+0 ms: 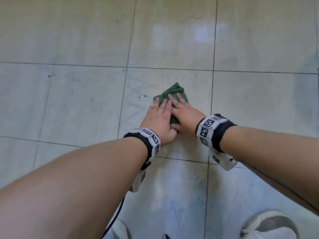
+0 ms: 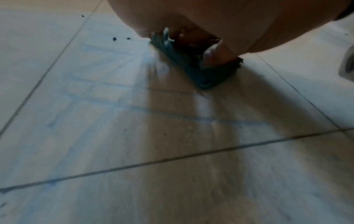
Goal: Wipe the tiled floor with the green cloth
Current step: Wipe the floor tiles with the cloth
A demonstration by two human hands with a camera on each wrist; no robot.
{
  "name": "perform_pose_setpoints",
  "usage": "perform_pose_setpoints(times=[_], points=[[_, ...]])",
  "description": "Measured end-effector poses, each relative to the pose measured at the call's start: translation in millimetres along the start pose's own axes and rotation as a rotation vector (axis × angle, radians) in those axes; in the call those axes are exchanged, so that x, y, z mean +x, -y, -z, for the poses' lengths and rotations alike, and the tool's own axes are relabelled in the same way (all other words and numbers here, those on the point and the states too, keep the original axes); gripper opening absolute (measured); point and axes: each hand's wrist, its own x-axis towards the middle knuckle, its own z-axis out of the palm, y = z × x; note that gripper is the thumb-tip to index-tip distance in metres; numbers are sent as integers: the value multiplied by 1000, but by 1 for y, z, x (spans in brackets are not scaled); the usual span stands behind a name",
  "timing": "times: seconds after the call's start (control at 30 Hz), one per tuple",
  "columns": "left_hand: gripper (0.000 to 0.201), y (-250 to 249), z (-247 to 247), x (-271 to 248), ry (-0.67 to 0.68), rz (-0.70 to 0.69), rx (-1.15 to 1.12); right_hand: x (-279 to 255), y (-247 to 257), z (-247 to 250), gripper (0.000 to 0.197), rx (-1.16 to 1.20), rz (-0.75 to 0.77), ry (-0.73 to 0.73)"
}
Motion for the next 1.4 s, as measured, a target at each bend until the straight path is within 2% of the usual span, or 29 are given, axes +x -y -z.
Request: perform_pose_setpoints(times=[0.07,0.13,0.2,0.27,0.37,0.5,0.7,0.8,0.9,1.0,1.13,1.2,1.33,1.4], points=[[83,2,-1,4,-11,46,27,-7,-13,10,76,30,8,-110],[71,-5,3,16,-66,58,51,-16,-30,19,67,25,-75,-232],[68,-18,11,32,-112,15,34,-22,-44,25,71,-7,-197,-215],[73,-30,14,46,-86,-25,-10,-21,-50,25,81,-36,-308,-161],[82,-29,10,53,-20,0,-78,-19,-44,19,93,-13,-357,-143],[88,8,3,49,-14,22,-82,-9,-18,13,100,-32,-339,-157],[87,105,4,38,-41,144,-98,20,24,7,107,-104,-282,-170],[86,138,13,42,-50,201,-95,31,32,4,117,-107,-328,-182],[84,142,18,50,-45,213,-61,38,28,4,131,-69,-432,-157],[82,122,21,60,-42,159,0,41,23,5,140,-21,-471,-147],[82,71,28,84,-20,-51,78,46,23,7,144,-11,-475,-131],[82,56,30,95,-16,-106,86,48,23,9,147,4,-478,-132],[83,66,33,105,-50,-172,116,45,25,13,147,2,-485,-115],[84,84,36,108,-84,-146,95,43,27,16,145,6,-496,-101]])
